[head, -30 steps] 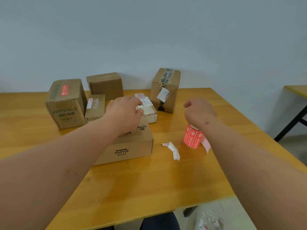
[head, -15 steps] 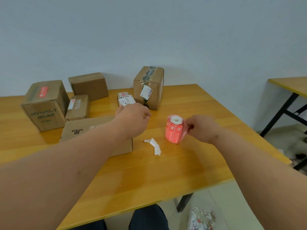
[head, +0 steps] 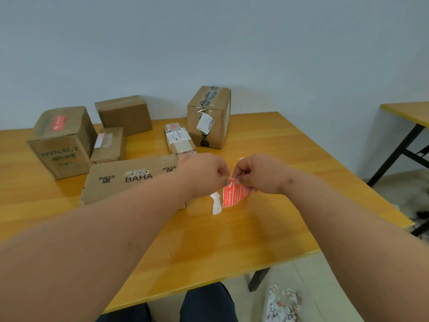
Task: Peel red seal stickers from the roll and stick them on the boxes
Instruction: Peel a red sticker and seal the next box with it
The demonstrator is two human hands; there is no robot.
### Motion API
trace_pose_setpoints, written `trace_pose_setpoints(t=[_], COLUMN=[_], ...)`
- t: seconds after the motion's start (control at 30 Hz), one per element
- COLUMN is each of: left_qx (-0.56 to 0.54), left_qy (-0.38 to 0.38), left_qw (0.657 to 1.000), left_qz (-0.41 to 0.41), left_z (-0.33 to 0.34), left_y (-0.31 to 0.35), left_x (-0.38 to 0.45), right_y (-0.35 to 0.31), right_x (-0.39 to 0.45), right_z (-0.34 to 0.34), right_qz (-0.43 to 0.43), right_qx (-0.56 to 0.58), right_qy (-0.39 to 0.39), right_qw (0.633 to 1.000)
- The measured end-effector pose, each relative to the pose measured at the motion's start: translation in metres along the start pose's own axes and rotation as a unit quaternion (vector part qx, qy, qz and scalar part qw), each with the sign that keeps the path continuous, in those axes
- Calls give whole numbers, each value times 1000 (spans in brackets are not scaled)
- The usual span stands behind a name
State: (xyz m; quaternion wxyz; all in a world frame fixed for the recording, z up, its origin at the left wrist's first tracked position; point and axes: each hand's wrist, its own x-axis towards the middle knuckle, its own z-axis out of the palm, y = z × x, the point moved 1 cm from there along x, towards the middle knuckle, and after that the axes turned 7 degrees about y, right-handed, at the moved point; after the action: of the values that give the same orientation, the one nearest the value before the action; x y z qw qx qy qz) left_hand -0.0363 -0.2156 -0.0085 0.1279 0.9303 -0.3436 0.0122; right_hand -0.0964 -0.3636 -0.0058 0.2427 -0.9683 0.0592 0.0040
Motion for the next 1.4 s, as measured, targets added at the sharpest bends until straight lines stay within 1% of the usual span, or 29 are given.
trace_pose_setpoints(t=[0.07, 0.13, 0.23, 0.3, 0.37, 0.83, 1.03, 1.23, 1.4], left_qx=[15, 27, 27, 24, 20, -12, 23, -42, -62], left_qy=[-8, -13, -10, -4, -1, 22, 22, 17, 8], left_qw=[1000, 999, 999, 1000, 1000, 999, 999, 998, 997], left_qz=[-7, -13, -14, -10, -9, -40, 2, -37, -38], left_z=[2, 4, 5, 4, 4, 1, 0, -1, -2], left_y=[2, 3, 1, 0, 0, -1, -4, -8, -9], left_x=[3, 6, 8, 8, 8, 10, 8, 10, 9], right_y=[0, -2, -8, -13, -15, -18, -21, -23, -24], right_x=[2, 3, 6, 9, 12, 16, 18, 19, 16], right_z=[0, -1, -2, -2, -1, -4, -1, -3, -4], right_qz=[-1, -8, -32, -53, -59, -47, -41, -42, -43], right_qx=[0, -25, -103, -167, -199, -154, -153, -148, -132], right_qy=[6, 11, 22, 32, 37, 41, 29, 37, 39], right_qw=[1000, 1000, 994, 984, 977, 986, 987, 987, 990])
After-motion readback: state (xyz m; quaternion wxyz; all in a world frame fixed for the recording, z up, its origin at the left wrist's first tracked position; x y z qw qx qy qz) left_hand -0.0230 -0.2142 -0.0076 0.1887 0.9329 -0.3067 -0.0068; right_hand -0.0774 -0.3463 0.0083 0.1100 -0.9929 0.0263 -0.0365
